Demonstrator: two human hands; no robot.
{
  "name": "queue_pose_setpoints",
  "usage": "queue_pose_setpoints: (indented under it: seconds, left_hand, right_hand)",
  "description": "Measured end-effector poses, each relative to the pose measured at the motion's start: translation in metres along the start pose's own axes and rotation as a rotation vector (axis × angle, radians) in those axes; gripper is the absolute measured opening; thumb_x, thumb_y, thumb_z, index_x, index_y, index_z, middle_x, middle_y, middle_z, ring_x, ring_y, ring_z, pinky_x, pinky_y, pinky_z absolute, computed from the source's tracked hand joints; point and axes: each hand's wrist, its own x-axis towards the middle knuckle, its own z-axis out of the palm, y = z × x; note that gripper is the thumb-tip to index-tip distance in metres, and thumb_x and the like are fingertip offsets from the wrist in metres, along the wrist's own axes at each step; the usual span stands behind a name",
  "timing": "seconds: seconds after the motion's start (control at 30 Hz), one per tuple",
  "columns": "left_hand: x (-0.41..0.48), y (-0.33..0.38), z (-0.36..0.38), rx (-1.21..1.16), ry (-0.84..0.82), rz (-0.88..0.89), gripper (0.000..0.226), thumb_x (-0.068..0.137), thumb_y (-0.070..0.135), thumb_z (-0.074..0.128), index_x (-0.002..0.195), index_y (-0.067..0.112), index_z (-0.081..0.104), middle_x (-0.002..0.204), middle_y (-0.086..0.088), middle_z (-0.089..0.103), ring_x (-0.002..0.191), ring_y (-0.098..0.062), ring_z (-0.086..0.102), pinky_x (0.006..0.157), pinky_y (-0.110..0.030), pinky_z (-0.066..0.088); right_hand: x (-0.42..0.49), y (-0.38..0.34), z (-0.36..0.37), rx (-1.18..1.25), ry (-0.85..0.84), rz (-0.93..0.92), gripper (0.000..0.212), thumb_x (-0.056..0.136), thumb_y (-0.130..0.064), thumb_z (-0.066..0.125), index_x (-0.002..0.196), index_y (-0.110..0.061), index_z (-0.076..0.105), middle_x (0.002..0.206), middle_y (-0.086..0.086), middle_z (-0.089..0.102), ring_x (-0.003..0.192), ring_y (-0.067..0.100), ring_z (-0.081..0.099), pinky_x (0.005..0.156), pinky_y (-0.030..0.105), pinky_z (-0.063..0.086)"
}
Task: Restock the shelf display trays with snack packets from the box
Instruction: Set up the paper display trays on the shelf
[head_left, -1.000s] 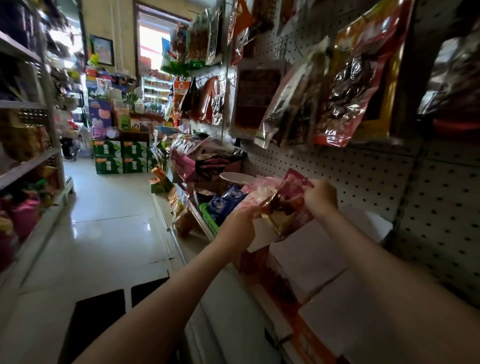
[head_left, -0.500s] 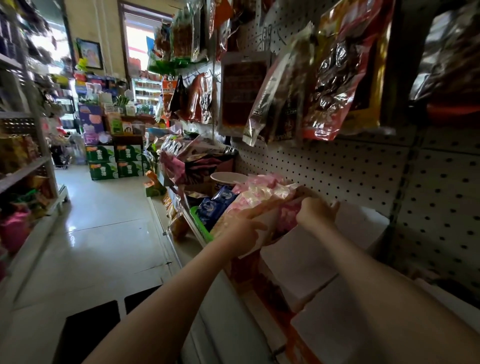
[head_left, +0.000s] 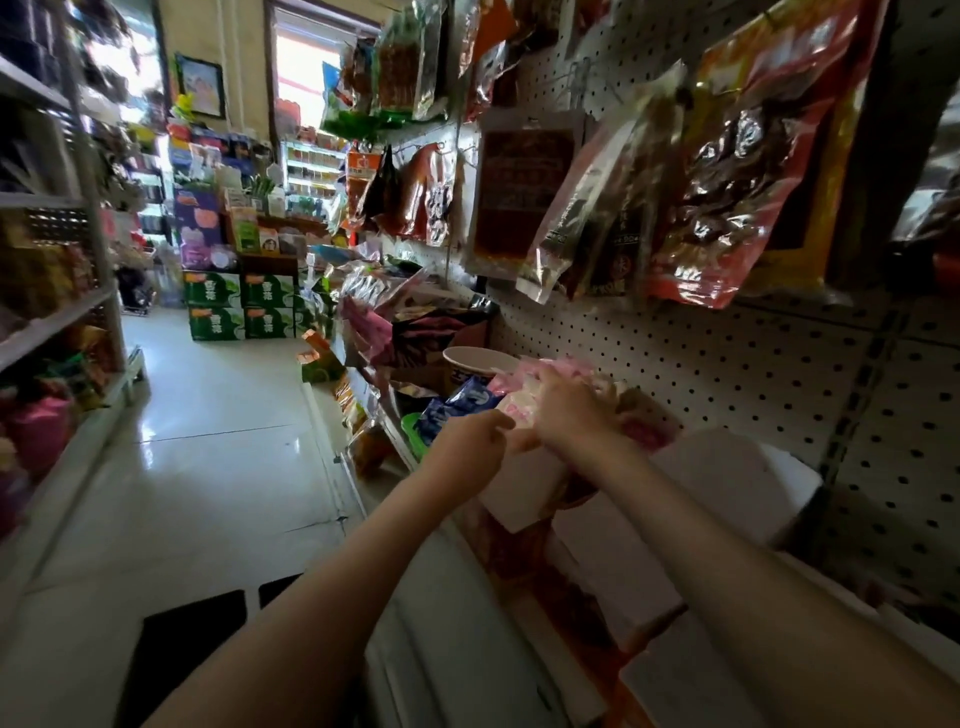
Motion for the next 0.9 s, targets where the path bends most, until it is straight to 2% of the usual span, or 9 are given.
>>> queue_pose_setpoints:
  seconds: [0.1, 0.17, 0.23, 0.33, 0.43, 0.57, 0.7, 0.8, 0.9]
  left_hand:
    - [-0.015, -0.03, -0.035, 0.002, 0.214, 0.037, 0.027, 0.091, 0.004, 0.049, 0.108, 0.01, 0.069, 0.103, -0.015, 0.067, 0.095, -0.03, 0.062, 0.072, -0.03, 0.039]
    - [-0.029, -0.051, -0.053, -0.013, 0.289, 0.0, 0.026, 0.089, 0.003, 0.05, 0.107, 0.008, 0.068, 0.105, -0.017, 0.066, 0.096, -0.032, 0.061, 0.077, -0.033, 0.042]
    - [-0.06, -0.092, -0.068, 0.002, 0.314, -0.084, 0.025, 0.09, 0.004, 0.05, 0.108, 0.008, 0.068, 0.109, -0.016, 0.066, 0.097, -0.03, 0.061, 0.082, -0.033, 0.045]
    - [-0.11, -0.164, -0.071, 0.062, 0.222, -0.266, 0.025, 0.092, 0.006, 0.049, 0.11, 0.007, 0.067, 0.113, -0.013, 0.064, 0.1, -0.027, 0.061, 0.085, -0.027, 0.043]
    - [-0.171, -0.25, -0.069, 0.183, 0.116, -0.504, 0.027, 0.092, 0.009, 0.049, 0.114, 0.007, 0.064, 0.118, -0.017, 0.063, 0.107, -0.031, 0.059, 0.088, -0.03, 0.042]
    - [-0.238, -0.32, -0.052, 0.404, -0.015, -0.747, 0.034, 0.095, 0.023, 0.046, 0.126, 0.009, 0.051, 0.129, -0.014, 0.052, 0.117, -0.032, 0.049, 0.093, -0.035, 0.04]
    - [-0.271, -0.343, -0.027, 0.4, -0.078, -0.816, 0.04, 0.097, 0.027, 0.045, 0.133, 0.011, 0.042, 0.134, -0.01, 0.042, 0.122, -0.028, 0.042, 0.099, -0.038, 0.04]
    - [-0.269, -0.349, -0.013, 0.347, -0.055, -0.821, 0.039, 0.097, 0.011, 0.04, 0.136, 0.008, 0.036, 0.135, -0.011, 0.041, 0.12, -0.027, 0.045, 0.096, -0.034, 0.04]
    - [-0.268, -0.353, -0.003, 0.218, -0.004, -0.831, 0.049, 0.097, 0.003, 0.038, 0.144, 0.004, 0.027, 0.141, -0.013, 0.04, 0.12, -0.029, 0.05, 0.094, -0.034, 0.045]
  right_hand:
    - [0.004, -0.058, 0.0, 0.032, -0.007, -0.146, 0.049, 0.088, -0.016, 0.049, 0.136, -0.019, 0.041, 0.133, 0.01, 0.054, 0.127, 0.03, 0.043, 0.106, 0.045, 0.023]
    - [0.0, -0.087, 0.006, 0.035, 0.023, -0.223, 0.04, 0.087, -0.02, 0.052, 0.126, -0.016, 0.047, 0.125, 0.012, 0.058, 0.121, 0.031, 0.049, 0.101, 0.042, 0.03]
    - [-0.012, -0.125, 0.031, 0.064, -0.074, -0.254, 0.037, 0.089, -0.022, 0.053, 0.124, -0.012, 0.047, 0.123, 0.015, 0.058, 0.12, 0.034, 0.05, 0.101, 0.042, 0.03]
    - [-0.029, -0.155, 0.083, 0.145, -0.224, -0.263, 0.049, 0.09, -0.022, 0.052, 0.136, -0.01, 0.041, 0.126, 0.016, 0.056, 0.119, 0.034, 0.05, 0.103, 0.042, 0.034]
    - [-0.054, -0.182, 0.159, 0.24, -0.4, -0.228, 0.043, 0.086, -0.019, 0.055, 0.127, -0.01, 0.048, 0.123, 0.016, 0.057, 0.113, 0.034, 0.055, 0.096, 0.038, 0.046]
    - [-0.093, -0.209, 0.248, 0.32, -0.652, -0.228, 0.038, 0.087, -0.015, 0.058, 0.124, -0.006, 0.05, 0.123, 0.017, 0.056, 0.112, 0.032, 0.055, 0.092, 0.037, 0.049]
    - [-0.127, -0.23, 0.318, 0.206, -0.808, -0.429, 0.039, 0.094, -0.024, 0.049, 0.133, -0.017, 0.047, 0.138, 0.009, 0.044, 0.125, 0.031, 0.044, 0.1, 0.041, 0.042]
    - [-0.149, -0.245, 0.359, 0.005, -0.899, -0.579, 0.045, 0.099, -0.04, 0.039, 0.143, -0.027, 0.042, 0.159, 0.001, 0.012, 0.143, 0.031, 0.016, 0.112, 0.047, 0.02]
    - [-0.165, -0.254, 0.387, -0.117, -0.962, -0.614, 0.048, 0.101, -0.048, 0.027, 0.143, -0.03, 0.042, 0.161, 0.002, -0.005, 0.147, 0.029, -0.006, 0.115, 0.051, 0.001]
